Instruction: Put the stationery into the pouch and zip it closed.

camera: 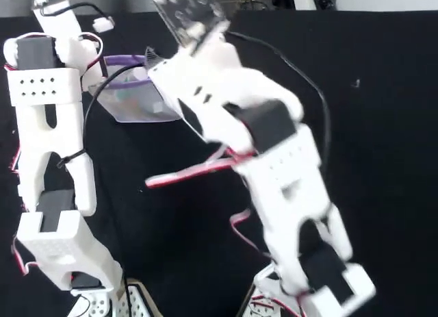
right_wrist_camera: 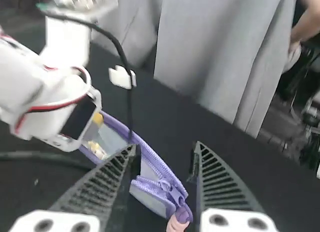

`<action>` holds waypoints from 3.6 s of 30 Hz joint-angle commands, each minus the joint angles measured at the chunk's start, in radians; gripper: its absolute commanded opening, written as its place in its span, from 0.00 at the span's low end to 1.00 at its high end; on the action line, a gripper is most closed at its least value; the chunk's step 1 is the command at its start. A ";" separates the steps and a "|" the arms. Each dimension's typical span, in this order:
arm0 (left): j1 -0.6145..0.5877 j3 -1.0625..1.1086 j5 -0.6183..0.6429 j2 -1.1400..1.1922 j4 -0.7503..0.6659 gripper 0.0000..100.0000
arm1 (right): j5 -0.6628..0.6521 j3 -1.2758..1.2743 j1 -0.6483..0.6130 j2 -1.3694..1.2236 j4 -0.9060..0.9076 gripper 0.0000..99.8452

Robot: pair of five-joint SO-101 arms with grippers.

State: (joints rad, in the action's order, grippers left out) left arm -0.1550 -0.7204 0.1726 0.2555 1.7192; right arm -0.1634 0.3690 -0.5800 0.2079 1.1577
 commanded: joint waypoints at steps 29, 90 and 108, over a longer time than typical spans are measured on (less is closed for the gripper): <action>-0.102 0.035 0.132 0.037 -0.061 0.03 | 0.006 0.452 -0.009 -0.381 0.204 0.16; 0.036 -0.019 0.066 -0.028 -0.061 0.03 | 0.063 0.464 0.069 -0.440 0.144 0.16; 0.059 -0.097 0.066 -0.026 -0.061 0.03 | 0.106 0.501 -0.035 -0.533 0.206 0.16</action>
State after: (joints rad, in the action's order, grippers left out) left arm -0.1166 -0.7848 0.2417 0.2447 1.6686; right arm -0.0667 0.8324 -0.5616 -0.3307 1.3541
